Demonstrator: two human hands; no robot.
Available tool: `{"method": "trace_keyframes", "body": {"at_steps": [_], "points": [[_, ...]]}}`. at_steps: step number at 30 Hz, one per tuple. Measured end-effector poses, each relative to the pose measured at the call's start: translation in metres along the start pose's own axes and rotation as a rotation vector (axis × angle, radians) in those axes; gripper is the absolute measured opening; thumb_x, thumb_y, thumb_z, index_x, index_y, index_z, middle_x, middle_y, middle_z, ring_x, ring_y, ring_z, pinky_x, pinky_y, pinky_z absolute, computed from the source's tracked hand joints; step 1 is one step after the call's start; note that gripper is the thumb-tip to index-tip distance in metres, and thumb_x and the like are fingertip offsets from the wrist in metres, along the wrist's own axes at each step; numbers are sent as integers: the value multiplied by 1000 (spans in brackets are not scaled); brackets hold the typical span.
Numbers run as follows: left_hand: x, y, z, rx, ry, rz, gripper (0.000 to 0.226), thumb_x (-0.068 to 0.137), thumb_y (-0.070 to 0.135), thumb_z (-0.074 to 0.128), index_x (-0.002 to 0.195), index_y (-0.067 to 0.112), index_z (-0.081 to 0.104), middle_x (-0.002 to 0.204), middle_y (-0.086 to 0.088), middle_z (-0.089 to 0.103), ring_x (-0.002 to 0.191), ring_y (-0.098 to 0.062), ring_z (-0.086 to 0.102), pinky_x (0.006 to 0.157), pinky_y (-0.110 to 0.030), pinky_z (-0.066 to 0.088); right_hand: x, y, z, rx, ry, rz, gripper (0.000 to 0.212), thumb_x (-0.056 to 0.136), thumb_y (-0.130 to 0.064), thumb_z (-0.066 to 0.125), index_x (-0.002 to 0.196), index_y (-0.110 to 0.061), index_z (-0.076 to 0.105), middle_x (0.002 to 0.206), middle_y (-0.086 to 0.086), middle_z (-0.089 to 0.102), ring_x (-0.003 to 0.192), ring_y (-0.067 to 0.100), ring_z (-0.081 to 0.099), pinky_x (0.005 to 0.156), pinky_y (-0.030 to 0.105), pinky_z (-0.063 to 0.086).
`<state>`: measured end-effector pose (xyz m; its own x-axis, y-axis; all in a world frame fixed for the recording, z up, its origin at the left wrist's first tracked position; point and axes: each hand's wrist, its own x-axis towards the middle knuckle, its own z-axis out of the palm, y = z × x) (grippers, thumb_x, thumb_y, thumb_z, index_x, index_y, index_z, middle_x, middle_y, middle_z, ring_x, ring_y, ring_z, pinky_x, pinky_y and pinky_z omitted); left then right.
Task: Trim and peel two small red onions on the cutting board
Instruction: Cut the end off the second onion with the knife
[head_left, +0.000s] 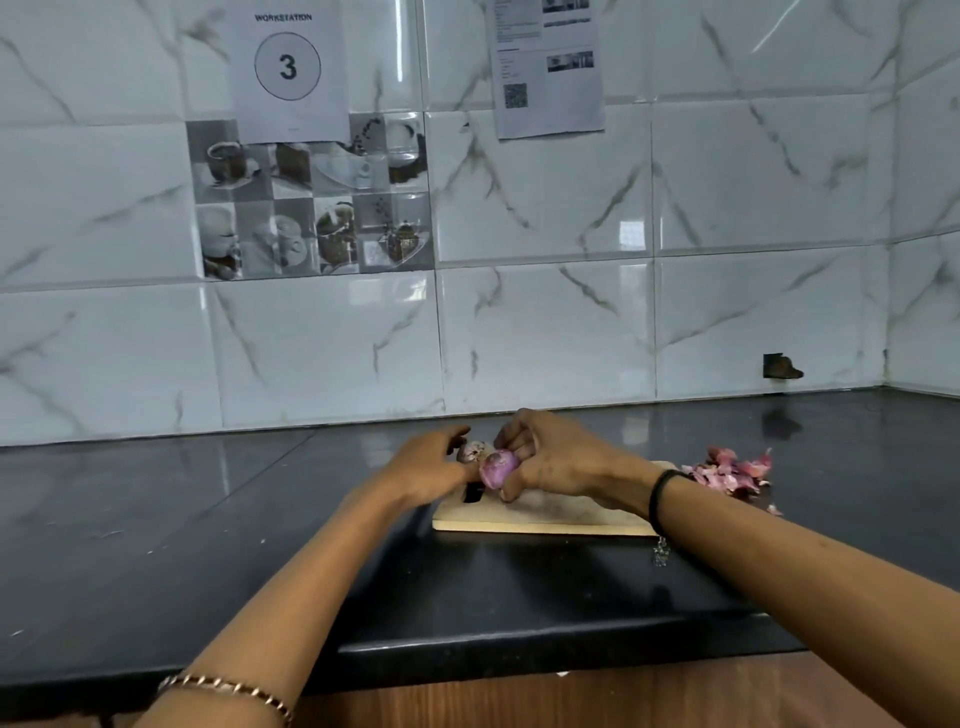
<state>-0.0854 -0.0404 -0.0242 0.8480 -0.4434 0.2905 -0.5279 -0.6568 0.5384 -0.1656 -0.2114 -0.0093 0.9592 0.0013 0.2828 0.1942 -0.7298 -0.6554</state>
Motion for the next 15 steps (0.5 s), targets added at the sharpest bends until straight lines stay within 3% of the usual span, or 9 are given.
{"method": "trace_keyframes", "body": {"at_steps": [6,12,15], "points": [[13,-14,2,-100,97,34,51,79,26,84,126,22,65,119,5,70,105,-7,62,79,-12,40,9,1,5,42,-24,36,53,67,-9,89,112,-16,62,102,0,68,97,17,64,88,33,56],[13,-18,-2,-290,272,13,37,78,35,85,110,19,72,101,8,72,89,2,62,63,-7,42,18,4,17,116,-18,78,44,65,-12,91,104,-13,70,99,7,77,103,23,70,99,43,55],[11,-16,-2,-403,284,-6,39,76,33,86,108,16,73,99,6,74,90,-3,66,69,-15,45,19,6,21,174,-67,98,44,67,-8,88,107,-11,70,103,9,76,107,24,68,104,43,51]]}}
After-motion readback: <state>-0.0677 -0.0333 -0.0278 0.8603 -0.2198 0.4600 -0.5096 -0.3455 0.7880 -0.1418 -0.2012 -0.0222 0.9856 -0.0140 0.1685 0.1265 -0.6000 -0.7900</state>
